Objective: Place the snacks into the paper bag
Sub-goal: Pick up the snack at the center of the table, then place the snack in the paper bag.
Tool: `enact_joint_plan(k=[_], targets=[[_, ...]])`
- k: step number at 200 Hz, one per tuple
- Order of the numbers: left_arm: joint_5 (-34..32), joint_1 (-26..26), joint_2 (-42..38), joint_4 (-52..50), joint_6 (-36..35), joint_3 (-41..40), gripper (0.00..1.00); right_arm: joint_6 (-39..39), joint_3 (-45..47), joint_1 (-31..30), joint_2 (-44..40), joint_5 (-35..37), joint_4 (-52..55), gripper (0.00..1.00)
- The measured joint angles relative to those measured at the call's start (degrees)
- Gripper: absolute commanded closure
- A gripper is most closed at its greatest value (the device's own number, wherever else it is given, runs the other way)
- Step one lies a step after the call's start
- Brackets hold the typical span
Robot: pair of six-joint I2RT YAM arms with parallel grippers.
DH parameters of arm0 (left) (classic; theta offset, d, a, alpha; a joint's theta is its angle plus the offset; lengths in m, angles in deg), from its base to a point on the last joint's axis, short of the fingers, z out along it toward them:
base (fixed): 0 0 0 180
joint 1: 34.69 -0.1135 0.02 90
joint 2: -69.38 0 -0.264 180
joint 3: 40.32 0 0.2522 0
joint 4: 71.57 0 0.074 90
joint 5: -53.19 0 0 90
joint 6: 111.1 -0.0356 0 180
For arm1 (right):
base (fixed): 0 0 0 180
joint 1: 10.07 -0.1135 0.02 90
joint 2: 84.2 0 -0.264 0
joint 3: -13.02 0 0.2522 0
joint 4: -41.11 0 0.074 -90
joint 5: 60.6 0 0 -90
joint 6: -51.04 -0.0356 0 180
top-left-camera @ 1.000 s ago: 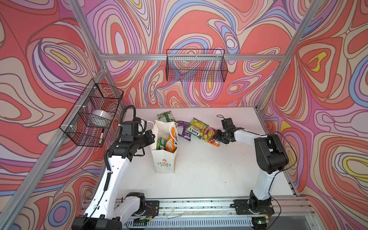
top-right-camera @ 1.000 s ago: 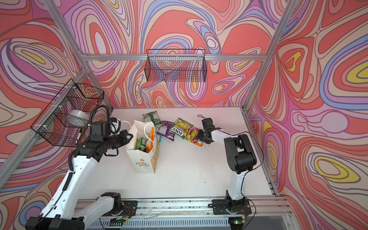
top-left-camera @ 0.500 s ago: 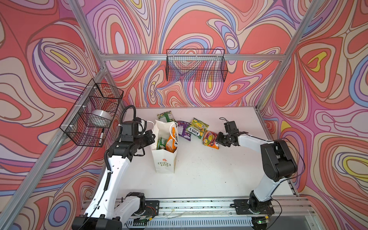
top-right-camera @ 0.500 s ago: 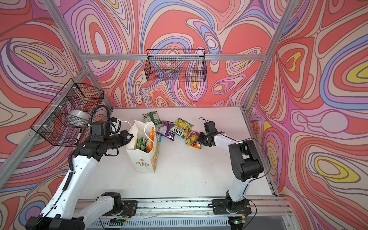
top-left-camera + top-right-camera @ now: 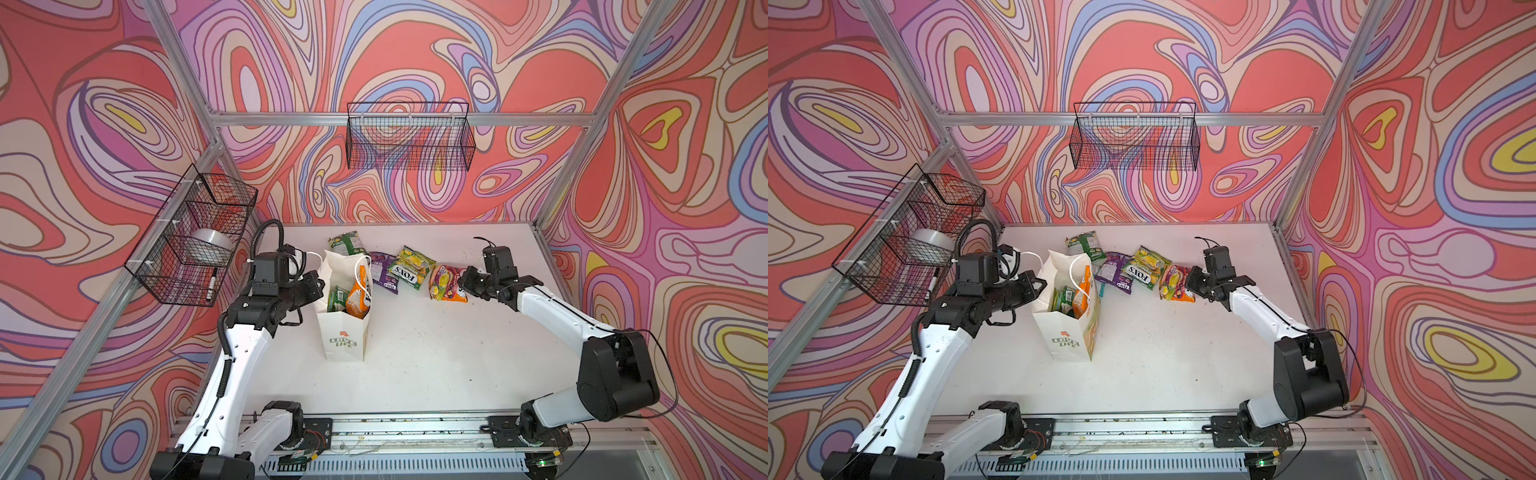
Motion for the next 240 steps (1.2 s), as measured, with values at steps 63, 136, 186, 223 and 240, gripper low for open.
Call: enact_joint_plan(k=[63, 136, 186, 223, 240], targets=[[0.5, 0.0, 0.0, 0.1, 0.1, 0.0, 1.00, -0.9, -0.2, 0.0, -9.2, -0.2, 3.2, 1.00], [1.5, 0.0, 0.0, 0.3, 0.2, 0.0, 1.00, -1.3, -10.5, -2.6, -15.2, -1.2, 7.5, 1.00], [1.7, 0.0, 0.0, 0.4, 0.2, -0.3, 1.00, 1.5, -26.8, -12.0, -10.9, 0.2, 9.0, 1.00], [1.7, 0.0, 0.0, 0.4, 0.2, -0.3, 1.00, 4.5, -37.6, -19.1, -2.4, 0.5, 9.0, 1.00], [1.7, 0.0, 0.0, 0.4, 0.2, -0.3, 1.00, 5.8, -42.2, -21.7, 2.0, 0.9, 9.5, 1.00]])
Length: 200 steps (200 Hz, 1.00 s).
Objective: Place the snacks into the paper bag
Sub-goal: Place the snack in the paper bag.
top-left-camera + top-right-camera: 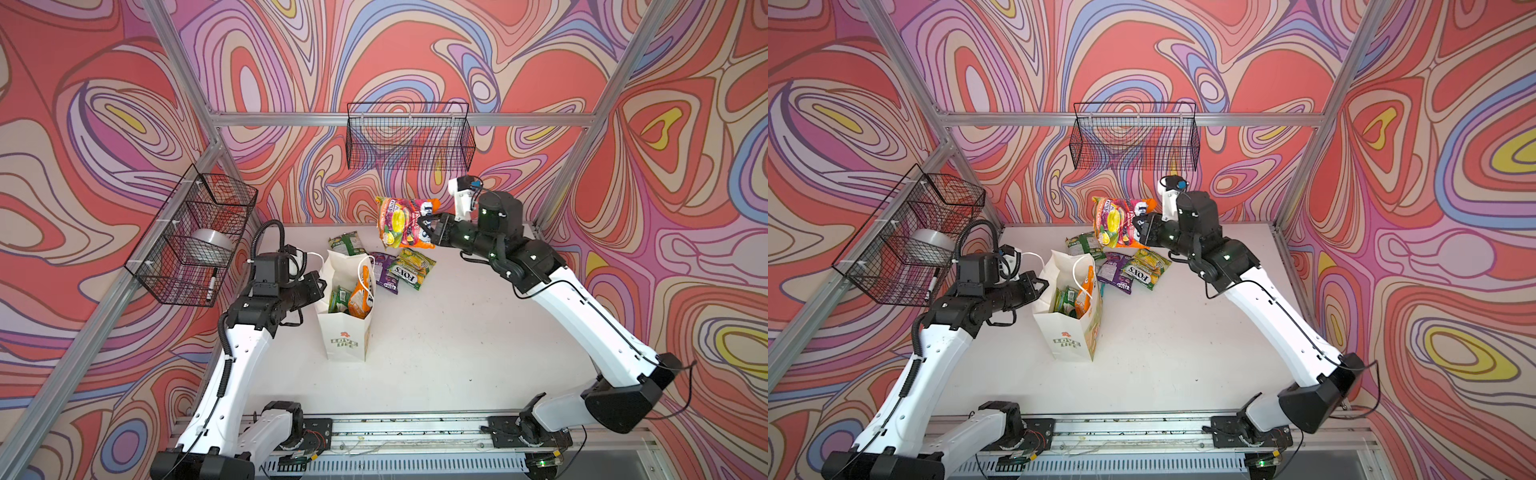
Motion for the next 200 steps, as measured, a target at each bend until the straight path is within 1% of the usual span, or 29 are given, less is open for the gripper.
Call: enact_joint_plan(k=[45, 84, 124, 169, 200], targets=[[0.9, 0.0, 0.0, 0.0, 0.0, 0.0, 1.00, 4.0, -13.3, -7.2, 12.6, 0.4, 3.1, 1.00], [1.3, 0.0, 0.0, 0.1, 0.0, -0.1, 1.00, 5.6, -20.1, -9.6, 20.0, -0.1, 6.1, 1.00], [1.3, 0.0, 0.0, 0.1, 0.0, -0.1, 1.00, 7.5, -20.5, -11.9, 21.9, 0.7, 10.3, 1.00], [1.5, 0.0, 0.0, 0.1, 0.0, -0.1, 1.00, 8.9, -16.4, -13.7, 19.8, 1.8, 11.5, 1.00], [1.7, 0.0, 0.0, 0.1, 0.0, -0.2, 1.00, 9.7, -15.7, -14.4, 19.7, 3.3, 13.6, 1.00]])
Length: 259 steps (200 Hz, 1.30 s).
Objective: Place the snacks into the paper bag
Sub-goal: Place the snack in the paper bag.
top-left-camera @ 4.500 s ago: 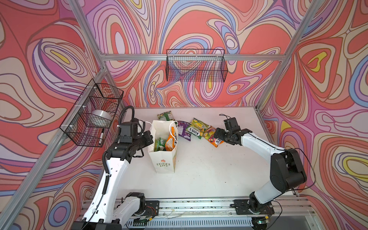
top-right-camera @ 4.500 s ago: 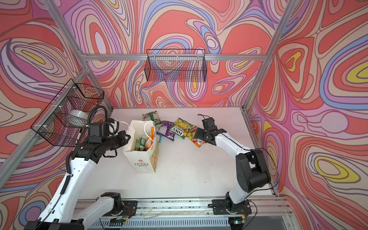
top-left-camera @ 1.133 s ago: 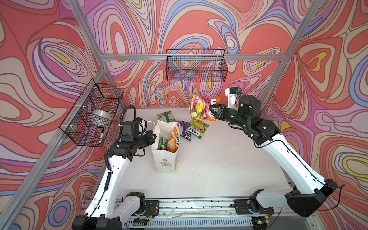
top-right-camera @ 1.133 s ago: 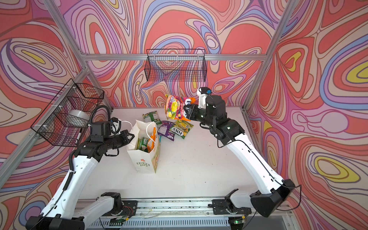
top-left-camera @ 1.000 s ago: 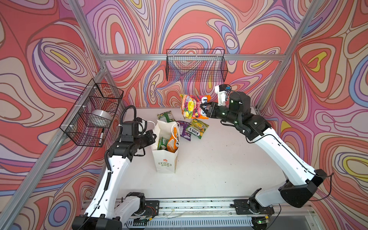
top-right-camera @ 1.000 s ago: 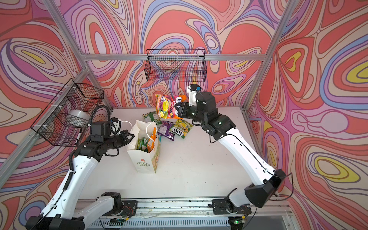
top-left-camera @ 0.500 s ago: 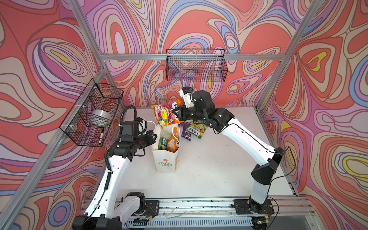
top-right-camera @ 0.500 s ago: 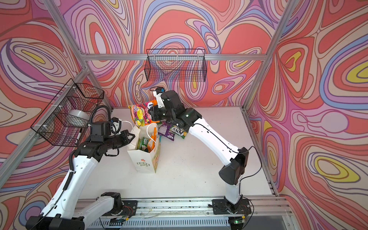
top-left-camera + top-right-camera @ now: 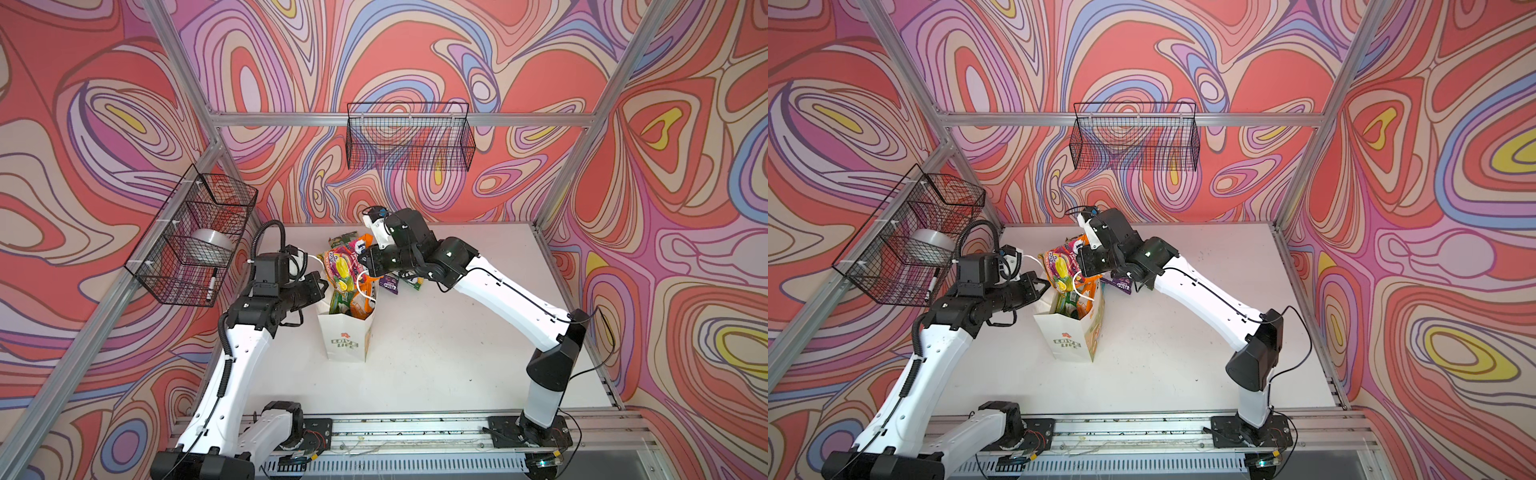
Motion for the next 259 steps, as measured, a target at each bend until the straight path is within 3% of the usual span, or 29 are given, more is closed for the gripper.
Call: enact_joint_plan(k=[259], targets=[[-0.1, 0.0, 0.0, 0.2, 0.2, -0.2, 1.00, 10.1, -12.0, -2.3, 8.0, 3.9, 17.6, 1.00]])
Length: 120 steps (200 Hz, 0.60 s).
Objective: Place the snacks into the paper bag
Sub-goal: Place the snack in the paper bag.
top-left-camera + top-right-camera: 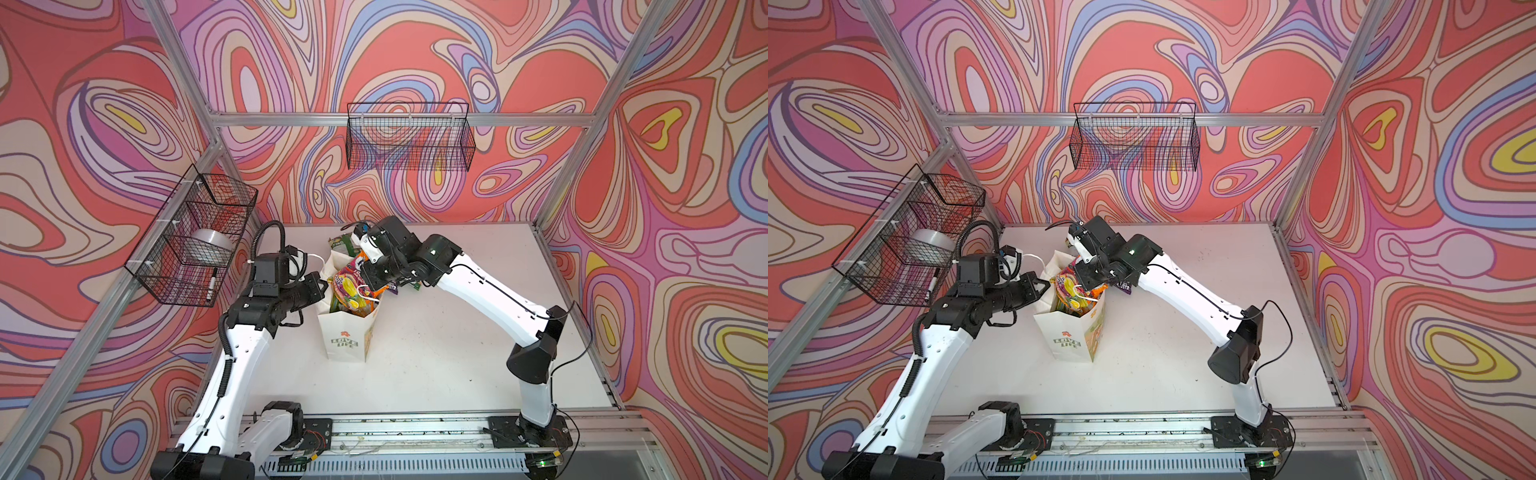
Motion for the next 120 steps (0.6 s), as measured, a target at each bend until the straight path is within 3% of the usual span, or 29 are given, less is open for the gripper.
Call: enact_joint_plan(k=[23, 80, 120], targets=[[-0.2, 0.0, 0.0, 0.2, 0.0, 0.0, 1.00, 0.3, -2.4, -0.1, 1.5, -0.2, 1.5, 0.98], [-0.1, 0.0, 0.0, 0.4, 0.0, 0.0, 1.00, 1.1, -4.3, -1.5, 3.6, -1.8, 2.7, 0.70], [0.3, 0.0, 0.0, 0.5, 0.0, 0.0, 1.00, 1.4, -3.4, -2.1, 3.3, -6.1, 0.8, 0.66]])
